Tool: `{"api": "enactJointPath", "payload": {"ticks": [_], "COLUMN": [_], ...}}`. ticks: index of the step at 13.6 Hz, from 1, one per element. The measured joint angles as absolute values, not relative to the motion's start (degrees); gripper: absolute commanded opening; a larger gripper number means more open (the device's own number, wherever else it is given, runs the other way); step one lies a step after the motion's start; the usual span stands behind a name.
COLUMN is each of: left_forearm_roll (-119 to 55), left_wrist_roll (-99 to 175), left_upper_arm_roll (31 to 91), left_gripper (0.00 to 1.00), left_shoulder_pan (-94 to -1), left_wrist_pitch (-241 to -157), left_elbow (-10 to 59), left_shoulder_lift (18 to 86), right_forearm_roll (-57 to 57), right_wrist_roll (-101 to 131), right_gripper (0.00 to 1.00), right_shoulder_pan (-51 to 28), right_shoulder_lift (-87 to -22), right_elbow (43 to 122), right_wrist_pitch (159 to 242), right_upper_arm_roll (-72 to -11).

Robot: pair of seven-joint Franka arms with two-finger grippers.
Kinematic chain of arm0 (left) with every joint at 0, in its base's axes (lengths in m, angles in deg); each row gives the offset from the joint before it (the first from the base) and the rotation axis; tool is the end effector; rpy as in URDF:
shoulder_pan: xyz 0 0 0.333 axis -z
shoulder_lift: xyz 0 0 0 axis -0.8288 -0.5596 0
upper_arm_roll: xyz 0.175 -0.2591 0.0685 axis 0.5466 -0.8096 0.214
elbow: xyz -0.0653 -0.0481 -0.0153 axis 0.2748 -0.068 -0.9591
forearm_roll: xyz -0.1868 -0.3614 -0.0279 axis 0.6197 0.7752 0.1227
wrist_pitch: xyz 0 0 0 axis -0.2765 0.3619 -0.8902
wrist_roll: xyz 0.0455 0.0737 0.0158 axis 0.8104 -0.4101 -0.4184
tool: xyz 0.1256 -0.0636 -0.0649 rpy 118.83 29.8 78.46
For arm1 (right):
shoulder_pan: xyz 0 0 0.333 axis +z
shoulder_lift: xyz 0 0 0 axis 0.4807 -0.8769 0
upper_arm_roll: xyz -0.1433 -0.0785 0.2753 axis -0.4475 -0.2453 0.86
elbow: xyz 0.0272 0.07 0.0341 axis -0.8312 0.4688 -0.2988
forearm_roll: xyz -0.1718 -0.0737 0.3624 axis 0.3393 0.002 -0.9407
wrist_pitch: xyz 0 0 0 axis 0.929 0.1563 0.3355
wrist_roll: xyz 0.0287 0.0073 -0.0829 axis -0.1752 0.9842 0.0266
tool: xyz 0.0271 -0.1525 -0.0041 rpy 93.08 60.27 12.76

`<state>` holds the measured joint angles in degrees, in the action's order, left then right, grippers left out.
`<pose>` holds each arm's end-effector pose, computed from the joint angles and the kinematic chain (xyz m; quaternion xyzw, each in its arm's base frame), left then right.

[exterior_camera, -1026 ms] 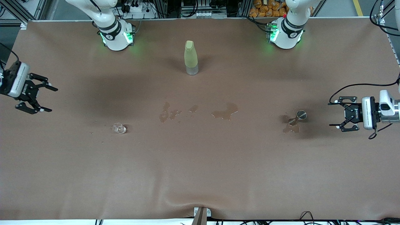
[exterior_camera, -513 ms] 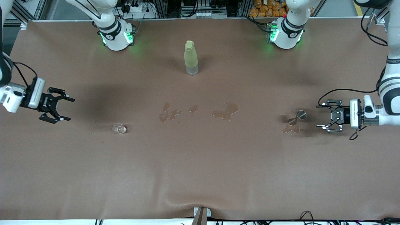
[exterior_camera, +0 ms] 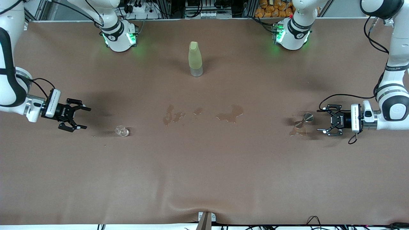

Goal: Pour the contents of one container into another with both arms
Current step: 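Move the right gripper to the glass beaker while the left gripper approaches the jigger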

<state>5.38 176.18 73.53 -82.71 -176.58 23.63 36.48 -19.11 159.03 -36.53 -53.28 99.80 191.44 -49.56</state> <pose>0.5834 0.1123 0.1361 0.6216 -0.5842 0.2892 0.4344 0.5569 -0.1098 0.2082 -0.6106 -0.6675 -0.3368 0.2611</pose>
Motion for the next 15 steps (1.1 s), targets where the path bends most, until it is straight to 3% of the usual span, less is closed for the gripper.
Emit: {"api": "enactJointPath", "payload": {"ticks": [15], "left_forearm_roll": [12.28], "left_wrist_roll": [185.68], "left_upper_arm_roll": [72.93], "left_gripper": [1.0], "left_shoulder_pan": [-79.64], "left_wrist_pitch": [-176.7], "left_elbow": [23.69], "left_shoulder_lift": [31.15], "right_forearm_roll": [-34.75], "right_wrist_roll": [169.04], "right_gripper": [1.0], "right_shoulder_pan": [-36.2], "right_shoulder_lift": [-66.24], "right_elbow": [99.96], "right_wrist_pitch": [191.43], "right_upper_arm_roll": [-48.95]}}
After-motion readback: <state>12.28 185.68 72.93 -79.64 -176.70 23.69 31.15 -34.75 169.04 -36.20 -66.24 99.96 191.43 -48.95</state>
